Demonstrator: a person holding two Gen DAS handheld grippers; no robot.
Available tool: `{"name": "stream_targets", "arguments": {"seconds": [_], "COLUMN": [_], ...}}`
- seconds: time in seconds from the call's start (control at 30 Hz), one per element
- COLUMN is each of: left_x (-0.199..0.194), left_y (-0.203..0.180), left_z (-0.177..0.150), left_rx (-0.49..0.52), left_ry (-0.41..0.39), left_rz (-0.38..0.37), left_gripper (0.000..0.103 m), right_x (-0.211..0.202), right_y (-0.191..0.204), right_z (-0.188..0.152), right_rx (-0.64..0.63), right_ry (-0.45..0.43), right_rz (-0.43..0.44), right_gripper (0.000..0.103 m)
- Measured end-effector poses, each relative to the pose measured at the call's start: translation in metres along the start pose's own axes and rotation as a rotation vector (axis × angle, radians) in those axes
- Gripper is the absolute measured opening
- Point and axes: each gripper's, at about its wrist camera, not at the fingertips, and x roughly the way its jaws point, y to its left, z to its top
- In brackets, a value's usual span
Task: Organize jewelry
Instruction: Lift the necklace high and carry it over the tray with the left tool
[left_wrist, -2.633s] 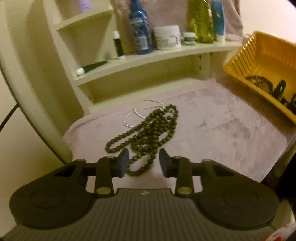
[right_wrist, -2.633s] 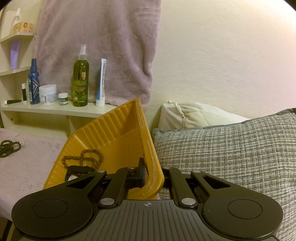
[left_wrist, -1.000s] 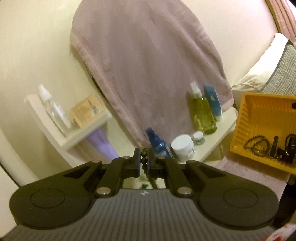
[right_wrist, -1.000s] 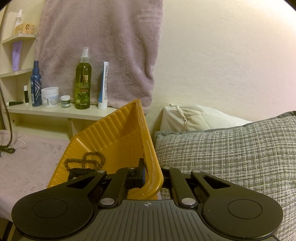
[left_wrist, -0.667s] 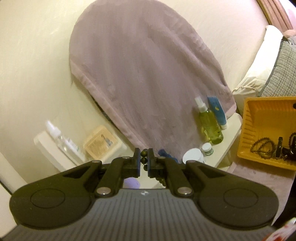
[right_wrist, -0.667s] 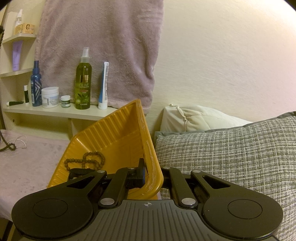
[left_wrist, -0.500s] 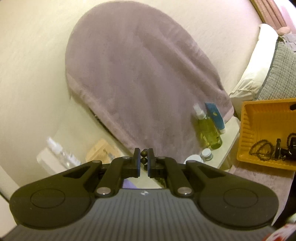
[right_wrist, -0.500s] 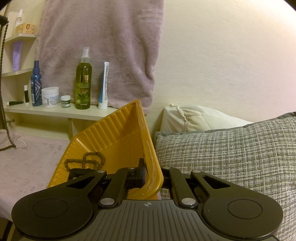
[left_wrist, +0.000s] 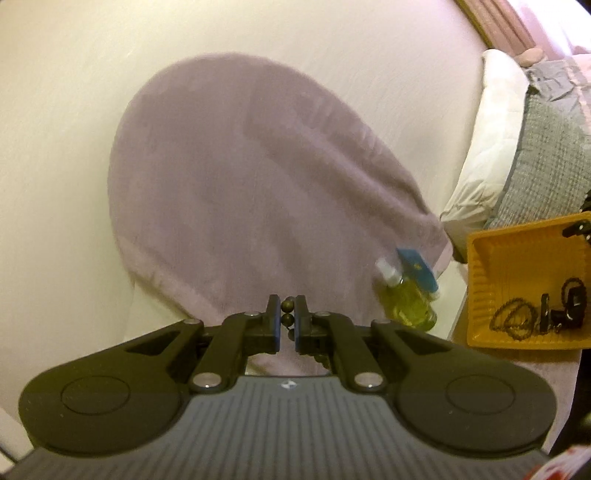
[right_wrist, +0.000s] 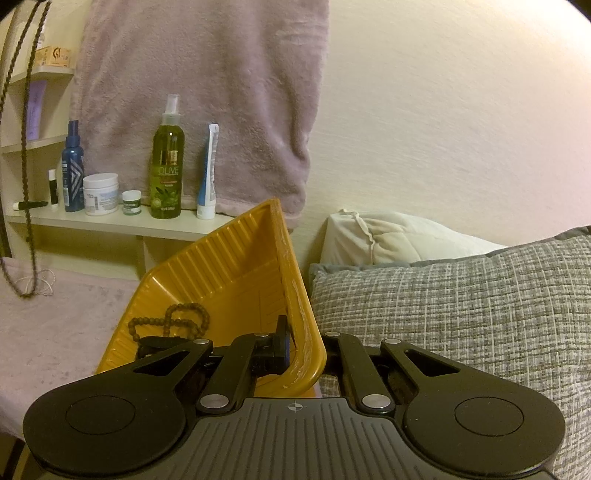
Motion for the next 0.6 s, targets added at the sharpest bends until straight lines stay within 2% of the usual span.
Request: {"name": "stream_targets", "arguments": {"seconds": [0.23,0.6], "left_x": [0.002,0.016], "left_y": [-0.010,-0.057], "left_z": [0.035,0.097], "left_rx": [0.031,0.079], "left_ry": [-0.075,-0.226], "left_rz": [-0.075,-0.219], "left_gripper": [0.006,0.006], "right_x": [0.000,0.001], "right_y": [0.000,0.001], "right_z": [0.000,0.002], "right_rx": [0.003,-0.004], "right_ry": [-0.003,-0.007], "right_rz": [0.001,0.006], "right_gripper": [0.006,0.007]}}
